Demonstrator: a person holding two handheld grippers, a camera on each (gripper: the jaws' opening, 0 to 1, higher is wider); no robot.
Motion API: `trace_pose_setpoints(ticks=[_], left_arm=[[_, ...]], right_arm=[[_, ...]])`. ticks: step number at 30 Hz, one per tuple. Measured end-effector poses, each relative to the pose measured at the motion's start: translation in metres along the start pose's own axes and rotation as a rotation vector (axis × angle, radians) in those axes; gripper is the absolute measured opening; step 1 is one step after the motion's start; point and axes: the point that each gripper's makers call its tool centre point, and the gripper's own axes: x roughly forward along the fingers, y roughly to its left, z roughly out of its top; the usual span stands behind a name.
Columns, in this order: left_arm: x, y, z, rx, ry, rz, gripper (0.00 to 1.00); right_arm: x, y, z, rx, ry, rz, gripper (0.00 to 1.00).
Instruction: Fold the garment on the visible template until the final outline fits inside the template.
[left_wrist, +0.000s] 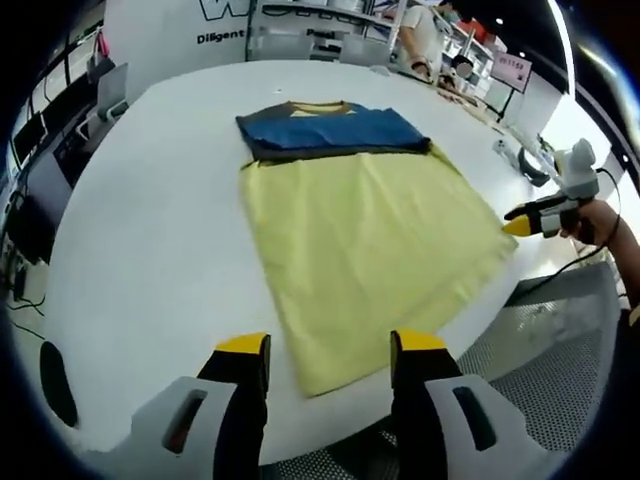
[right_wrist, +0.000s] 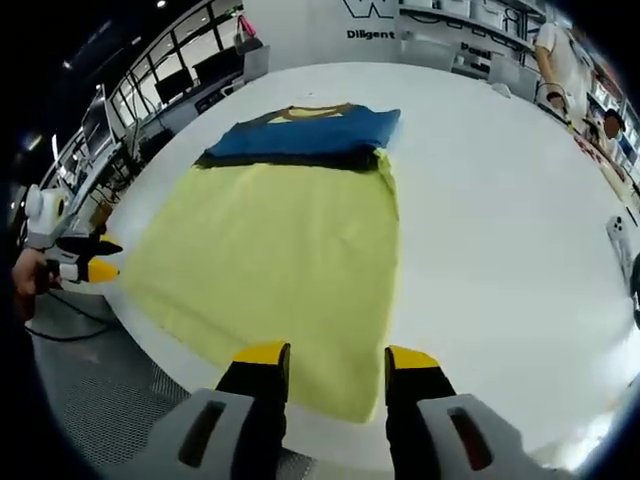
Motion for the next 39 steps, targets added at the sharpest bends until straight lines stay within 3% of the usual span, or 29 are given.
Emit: trace_pose_setpoints(ticks=[21,39], left_arm=[[0.010,0.004,-0.019,-0.061,0.058,0.011,0.31],[0.012,0.019,-0.020,0.005,0.067,0.089,0.14]], right_arm=[[0.001,-0.003,-0.020,-0.039,0.106,-0.053,0.22],[-0.001,-0.010,-0.030,-0.041,0.144,-0.096,0.19]])
